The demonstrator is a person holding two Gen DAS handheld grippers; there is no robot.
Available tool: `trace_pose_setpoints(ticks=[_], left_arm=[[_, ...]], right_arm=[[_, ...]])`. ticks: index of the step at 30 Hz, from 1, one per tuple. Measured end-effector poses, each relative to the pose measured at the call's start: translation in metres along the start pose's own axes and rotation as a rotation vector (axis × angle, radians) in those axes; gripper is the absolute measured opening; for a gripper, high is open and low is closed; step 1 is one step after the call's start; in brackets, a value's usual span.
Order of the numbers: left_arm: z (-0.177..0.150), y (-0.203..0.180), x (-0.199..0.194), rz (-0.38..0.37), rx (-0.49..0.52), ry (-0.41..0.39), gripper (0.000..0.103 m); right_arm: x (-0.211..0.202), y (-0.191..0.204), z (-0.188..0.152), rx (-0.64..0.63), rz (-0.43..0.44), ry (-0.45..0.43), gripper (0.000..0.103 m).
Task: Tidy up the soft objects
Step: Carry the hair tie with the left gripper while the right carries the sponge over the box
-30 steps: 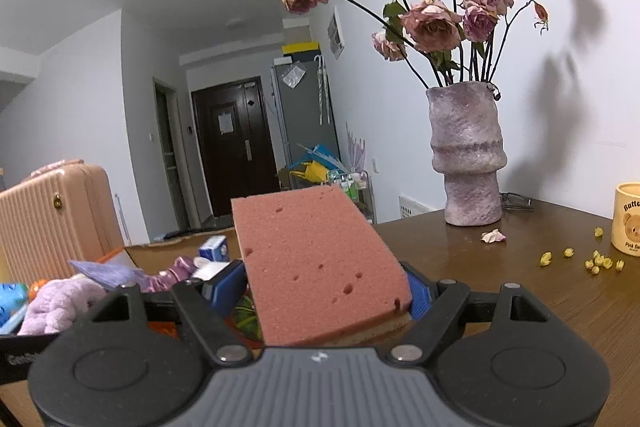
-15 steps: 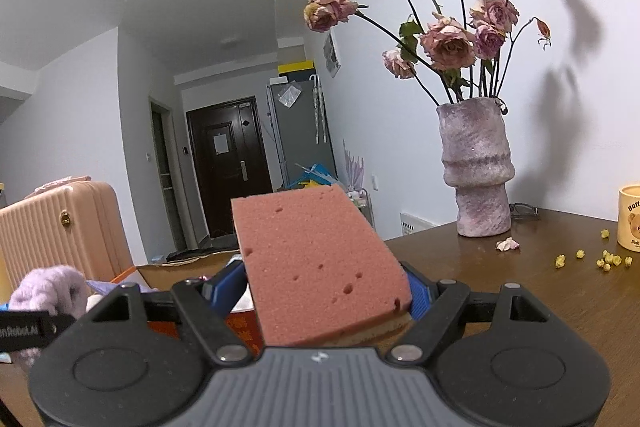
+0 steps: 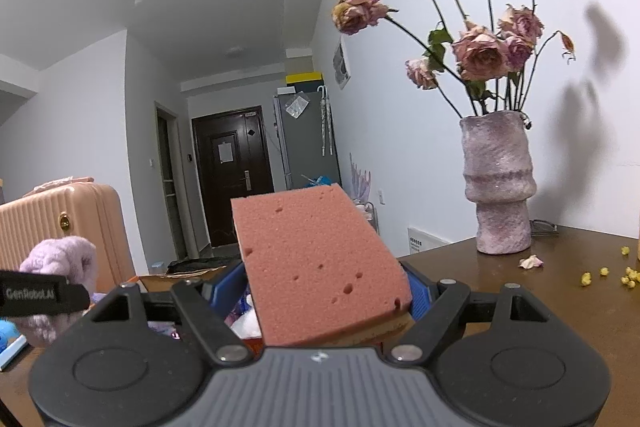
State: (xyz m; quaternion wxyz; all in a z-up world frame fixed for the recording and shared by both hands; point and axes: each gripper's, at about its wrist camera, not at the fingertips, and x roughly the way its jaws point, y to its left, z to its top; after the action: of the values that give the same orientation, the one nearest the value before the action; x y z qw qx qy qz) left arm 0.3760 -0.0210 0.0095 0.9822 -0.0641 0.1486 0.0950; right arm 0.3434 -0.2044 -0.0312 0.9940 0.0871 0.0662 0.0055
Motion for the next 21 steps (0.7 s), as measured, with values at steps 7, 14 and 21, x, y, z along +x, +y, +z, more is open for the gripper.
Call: trace_pose_setpoints(ticks=[7, 14, 21], left_arm=[[0.009, 0.002, 0.025, -0.001, 0.004, -0.009, 0.039], [0.015, -0.004, 0.047, -0.014, 0.013, -0.018, 0.039], [0.018, -0.011, 0.065, -0.016, 0.034, -0.027, 0.039]], right_arm=[[0.022, 0.008, 0.000, -0.012, 0.012, 0.002, 0.080], [0.047, 0.013, 0.001, -0.030, 0.019, 0.003, 0.080], [0.069, 0.018, 0.001, -0.059, 0.024, -0.004, 0.080]])
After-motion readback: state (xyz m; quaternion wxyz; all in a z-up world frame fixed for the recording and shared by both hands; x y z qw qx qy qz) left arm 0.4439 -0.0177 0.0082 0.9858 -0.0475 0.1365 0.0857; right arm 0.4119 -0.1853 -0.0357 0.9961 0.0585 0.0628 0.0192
